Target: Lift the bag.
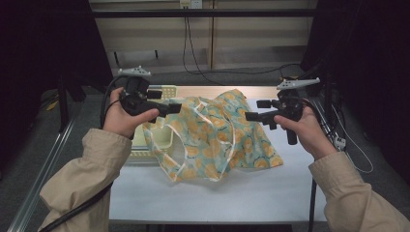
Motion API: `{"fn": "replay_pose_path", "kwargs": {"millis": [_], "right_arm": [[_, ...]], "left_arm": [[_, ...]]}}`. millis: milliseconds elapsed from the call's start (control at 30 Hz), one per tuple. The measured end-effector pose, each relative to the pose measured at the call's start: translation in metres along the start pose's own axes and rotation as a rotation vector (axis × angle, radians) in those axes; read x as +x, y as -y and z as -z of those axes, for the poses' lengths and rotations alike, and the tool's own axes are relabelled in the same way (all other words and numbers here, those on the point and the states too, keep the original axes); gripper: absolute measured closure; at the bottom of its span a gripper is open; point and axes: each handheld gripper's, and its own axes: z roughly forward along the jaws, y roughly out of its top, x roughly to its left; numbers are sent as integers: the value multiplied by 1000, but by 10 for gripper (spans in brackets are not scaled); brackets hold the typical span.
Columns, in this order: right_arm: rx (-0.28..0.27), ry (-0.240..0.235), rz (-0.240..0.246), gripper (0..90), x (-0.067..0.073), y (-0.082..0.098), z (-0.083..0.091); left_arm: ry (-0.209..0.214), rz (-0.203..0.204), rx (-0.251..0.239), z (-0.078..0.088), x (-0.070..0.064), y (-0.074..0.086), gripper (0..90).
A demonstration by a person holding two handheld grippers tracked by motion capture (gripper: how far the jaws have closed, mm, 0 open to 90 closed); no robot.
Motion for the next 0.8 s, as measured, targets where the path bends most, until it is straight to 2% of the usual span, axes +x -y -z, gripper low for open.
{"fn": "replay_pose_path", "kwargs": {"millis": [133, 300, 467, 800], "right_arm": [[21, 27, 16, 173, -3, 19, 2], [45, 35, 53, 173, 1, 38, 0], [52, 37, 53, 173, 2, 58, -2], [80, 51, 46, 172, 0, 90, -4]], "left_arm": [[10, -14, 16, -5, -1, 23, 73], [19, -18, 16, -6, -5, 49, 74], [36, -23, 9, -9, -8, 74, 75], [29, -73, 61, -20, -16, 110, 82]]}}
